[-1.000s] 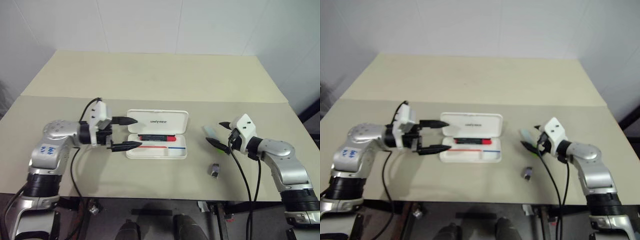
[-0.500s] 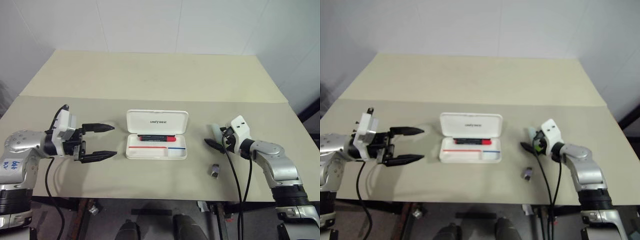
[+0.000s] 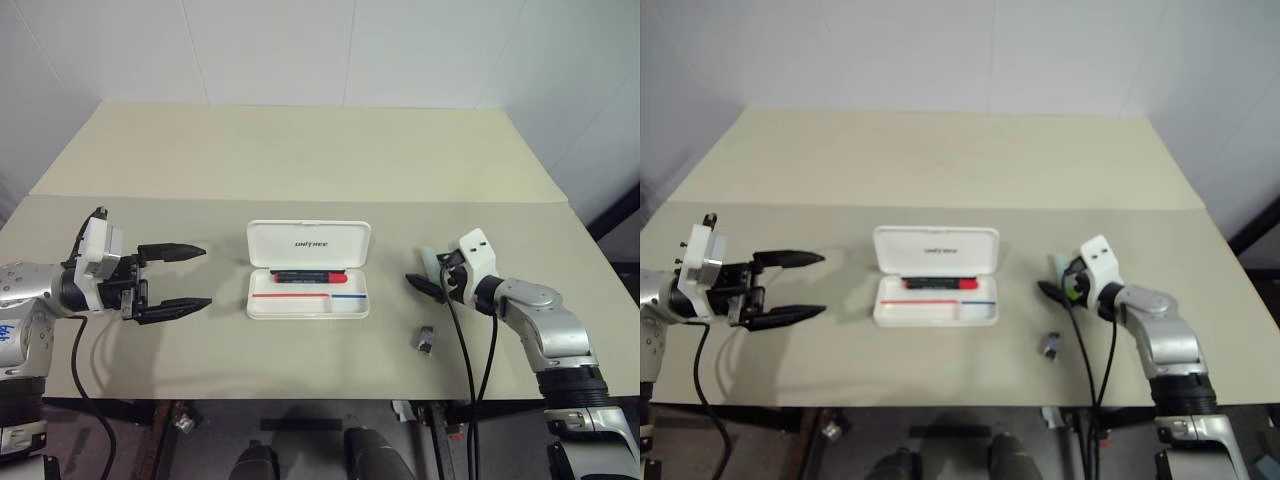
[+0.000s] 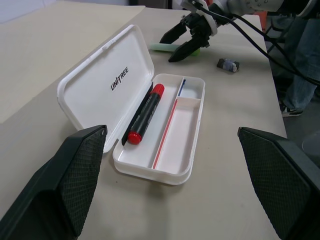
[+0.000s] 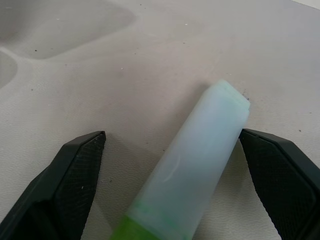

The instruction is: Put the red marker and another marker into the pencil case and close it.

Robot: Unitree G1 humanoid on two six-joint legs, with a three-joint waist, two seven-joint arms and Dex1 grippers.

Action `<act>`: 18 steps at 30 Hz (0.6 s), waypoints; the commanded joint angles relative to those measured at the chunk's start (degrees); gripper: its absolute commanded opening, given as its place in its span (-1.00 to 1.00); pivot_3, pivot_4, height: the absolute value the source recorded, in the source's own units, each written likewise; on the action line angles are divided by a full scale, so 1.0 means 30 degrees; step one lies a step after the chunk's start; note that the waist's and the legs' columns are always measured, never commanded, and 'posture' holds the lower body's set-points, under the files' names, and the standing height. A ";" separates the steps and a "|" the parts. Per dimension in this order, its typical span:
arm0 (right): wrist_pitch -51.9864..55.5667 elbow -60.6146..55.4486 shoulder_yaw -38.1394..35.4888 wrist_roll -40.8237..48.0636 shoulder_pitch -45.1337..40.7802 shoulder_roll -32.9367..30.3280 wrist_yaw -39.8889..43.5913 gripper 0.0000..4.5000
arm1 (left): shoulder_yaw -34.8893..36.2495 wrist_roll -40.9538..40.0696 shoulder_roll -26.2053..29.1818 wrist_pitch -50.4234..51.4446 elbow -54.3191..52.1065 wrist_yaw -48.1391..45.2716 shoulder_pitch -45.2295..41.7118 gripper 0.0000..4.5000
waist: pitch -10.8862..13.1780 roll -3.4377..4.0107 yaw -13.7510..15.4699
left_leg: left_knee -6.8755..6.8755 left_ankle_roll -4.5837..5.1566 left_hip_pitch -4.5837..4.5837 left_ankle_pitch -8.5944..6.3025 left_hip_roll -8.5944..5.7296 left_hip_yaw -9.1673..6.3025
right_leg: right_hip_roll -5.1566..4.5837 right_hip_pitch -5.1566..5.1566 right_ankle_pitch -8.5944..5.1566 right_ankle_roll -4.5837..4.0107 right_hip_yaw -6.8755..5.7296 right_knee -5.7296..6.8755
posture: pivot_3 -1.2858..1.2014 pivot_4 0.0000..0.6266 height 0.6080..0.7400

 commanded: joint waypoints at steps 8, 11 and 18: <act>0.2855 -0.1711 -0.0248 0.0528 -0.0410 -0.0091 -0.0595 1.00 | -0.0131 -0.0262 0.0067 -0.0496 -0.0018 0.0044 -0.0474 0.98 | 0.0000 0.0000 0.0003 | 0.0009 0.0001 0.0002 0.0000 0.0002 -0.0002 | -0.0002 0.0000 0.0000 0.0000 -0.0001 0.0012 | 0.03 -0.52 1.00; 0.3412 -0.1790 -0.0139 0.0543 -0.0487 -0.0013 -0.0665 0.71 | -0.0279 -0.0250 -0.0027 -0.0521 -0.0031 0.0131 -0.0538 1.00 | 0.0000 0.0000 0.0003 | 0.0002 0.0001 0.0000 -0.0001 0.0003 -0.0003 | -0.0001 0.0000 0.0000 0.0000 -0.0001 0.0002 | 0.03 -0.52 1.00; 0.3880 -0.1714 -0.0151 0.0396 -0.0659 0.0109 -0.1034 -0.39 | -0.0402 -0.0310 -0.0118 -0.0544 0.0008 0.0241 -0.0622 1.00 | 0.0000 0.0000 -0.0003 | 0.0004 0.0005 -0.0004 -0.0003 0.0001 0.0000 | -0.0004 0.0001 0.0000 0.0000 0.0000 -0.0008 | 0.03 -0.52 1.00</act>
